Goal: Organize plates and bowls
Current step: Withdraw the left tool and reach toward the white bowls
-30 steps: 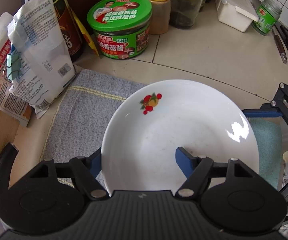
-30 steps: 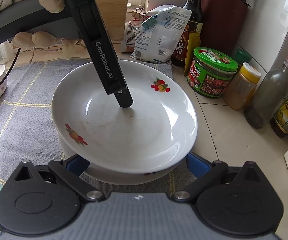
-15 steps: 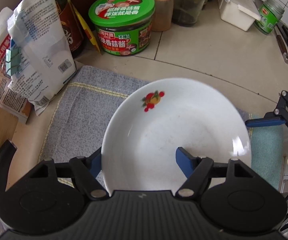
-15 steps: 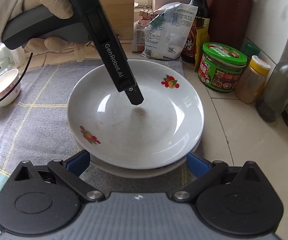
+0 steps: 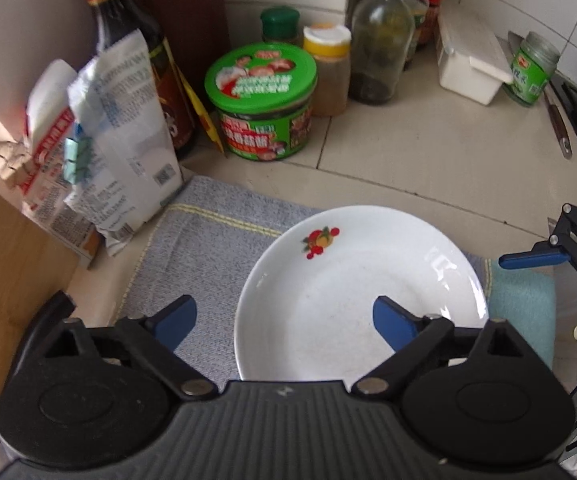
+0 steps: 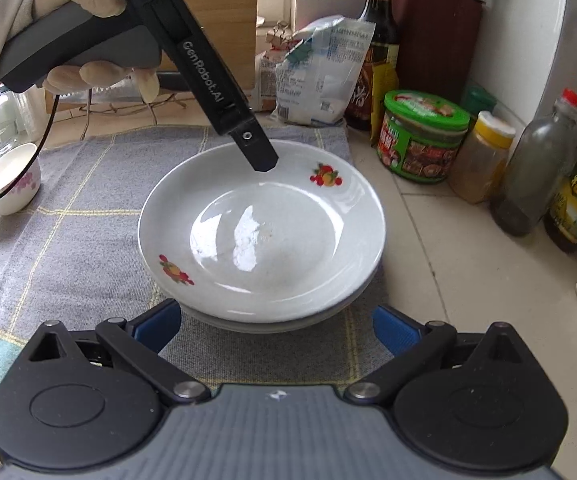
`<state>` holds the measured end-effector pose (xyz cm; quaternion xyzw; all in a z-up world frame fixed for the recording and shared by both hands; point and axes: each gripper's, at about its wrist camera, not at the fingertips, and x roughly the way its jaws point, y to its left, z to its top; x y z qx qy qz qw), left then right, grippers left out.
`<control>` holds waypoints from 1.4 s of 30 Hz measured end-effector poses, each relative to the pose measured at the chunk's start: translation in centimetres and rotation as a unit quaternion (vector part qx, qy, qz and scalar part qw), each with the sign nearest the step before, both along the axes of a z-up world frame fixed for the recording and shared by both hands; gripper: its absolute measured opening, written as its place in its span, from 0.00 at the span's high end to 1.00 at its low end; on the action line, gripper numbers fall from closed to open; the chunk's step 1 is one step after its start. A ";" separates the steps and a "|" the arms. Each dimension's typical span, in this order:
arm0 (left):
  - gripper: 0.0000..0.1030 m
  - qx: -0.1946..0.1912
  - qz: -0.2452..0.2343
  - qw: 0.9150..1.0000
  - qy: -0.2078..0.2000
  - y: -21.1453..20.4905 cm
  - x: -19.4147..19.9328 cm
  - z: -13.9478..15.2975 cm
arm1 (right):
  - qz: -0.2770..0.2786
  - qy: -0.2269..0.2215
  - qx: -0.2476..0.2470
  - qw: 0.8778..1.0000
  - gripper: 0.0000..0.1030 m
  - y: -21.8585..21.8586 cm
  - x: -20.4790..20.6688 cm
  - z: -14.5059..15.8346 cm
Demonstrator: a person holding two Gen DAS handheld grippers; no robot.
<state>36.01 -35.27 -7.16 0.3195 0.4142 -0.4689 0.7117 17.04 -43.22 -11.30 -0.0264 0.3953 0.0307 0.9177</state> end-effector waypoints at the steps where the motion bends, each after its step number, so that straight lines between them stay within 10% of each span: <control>1: 0.07 -0.008 0.008 1.000 -0.008 0.4 -0.3 0.3 | -0.001 -0.006 -0.008 1.000 0.00 0.1 0.0 0.1; 12: 0.07 -0.090 0.138 0.983 -0.075 6.9 -5.1 5.3 | 0.030 -0.038 0.008 0.999 0.00 1.5 1.1 2.1; 29: 0.03 -0.130 0.373 0.912 -0.108 25.1 -14.4 5.6 | 0.154 -0.063 -0.042 0.985 0.00 13.1 1.5 3.5; 42: 0.03 -0.146 0.375 0.910 -0.098 37.8 -17.8 2.8 | 0.139 -0.040 -0.043 0.988 0.00 24.5 -1.5 3.6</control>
